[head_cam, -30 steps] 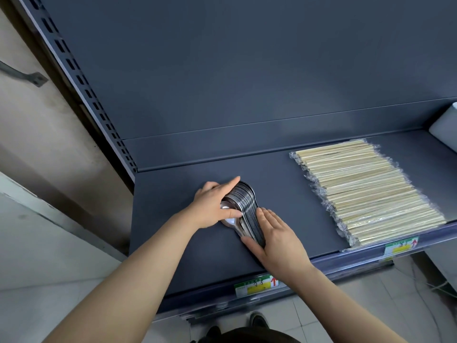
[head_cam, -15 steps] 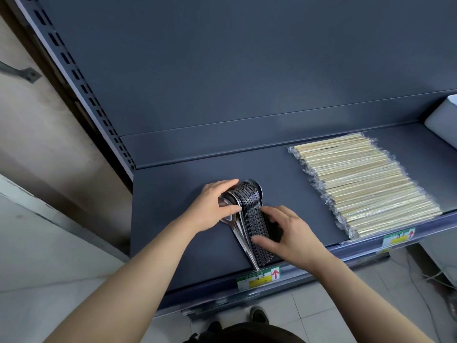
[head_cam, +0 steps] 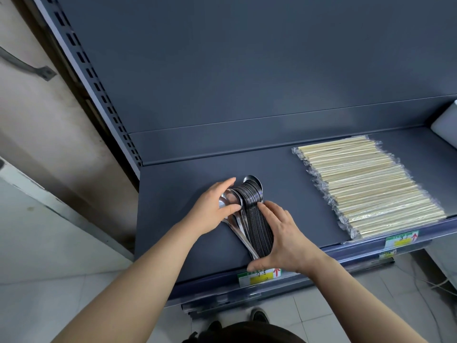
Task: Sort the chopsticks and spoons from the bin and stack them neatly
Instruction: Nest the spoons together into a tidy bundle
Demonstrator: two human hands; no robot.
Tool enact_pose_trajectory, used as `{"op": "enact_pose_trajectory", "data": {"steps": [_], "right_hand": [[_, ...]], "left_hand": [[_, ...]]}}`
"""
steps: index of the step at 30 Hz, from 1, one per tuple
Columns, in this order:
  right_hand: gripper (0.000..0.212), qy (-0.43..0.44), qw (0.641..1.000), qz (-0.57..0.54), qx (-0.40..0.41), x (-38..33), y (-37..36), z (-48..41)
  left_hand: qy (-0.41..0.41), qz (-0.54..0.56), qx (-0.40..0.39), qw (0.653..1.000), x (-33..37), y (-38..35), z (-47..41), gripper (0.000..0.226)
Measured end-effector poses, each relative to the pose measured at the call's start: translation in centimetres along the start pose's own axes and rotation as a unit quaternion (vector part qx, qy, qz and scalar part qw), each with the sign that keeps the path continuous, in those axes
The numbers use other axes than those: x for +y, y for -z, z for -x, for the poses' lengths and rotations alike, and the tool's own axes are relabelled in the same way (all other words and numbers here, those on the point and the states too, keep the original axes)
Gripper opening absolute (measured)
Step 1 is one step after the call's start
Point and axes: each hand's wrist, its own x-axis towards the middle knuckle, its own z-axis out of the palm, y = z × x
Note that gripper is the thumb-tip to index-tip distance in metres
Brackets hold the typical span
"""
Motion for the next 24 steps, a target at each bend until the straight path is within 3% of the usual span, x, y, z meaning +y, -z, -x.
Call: {"op": "enact_pose_trajectory", "data": {"steps": [3,9,13,16,19,24], "right_hand": [[0.14,0.002,0.999,-0.047,0.013,0.3,0.1,0.3],[0.1,-0.002,0.994,-0.098,0.05,1.2,0.5,0.8],[0.073,-0.007,0.994,-0.095,0.059,1.1,0.1,0.6],[0.077,-0.016,0.994,-0.086,0.064,0.5,0.0,0.4],[0.1,-0.013,0.996,-0.058,0.066,-0.1,0.0,0.4],[0.114,-0.026,0.997,-0.039,0.06,-0.4,0.0,0.4]], "left_hand": [[0.003,0.014,0.012,1.0,0.6,-0.1,0.0,0.069],[0.059,-0.022,0.036,0.997,-0.9,1.8,1.6,0.082],[0.078,-0.045,0.02,0.996,-1.2,2.4,2.1,0.065],[0.084,-0.006,0.069,0.994,-0.5,2.1,1.6,0.051],[0.087,0.051,0.126,0.987,0.0,1.6,1.2,0.043],[0.094,0.061,0.153,0.982,0.0,0.6,1.3,0.038]]}}
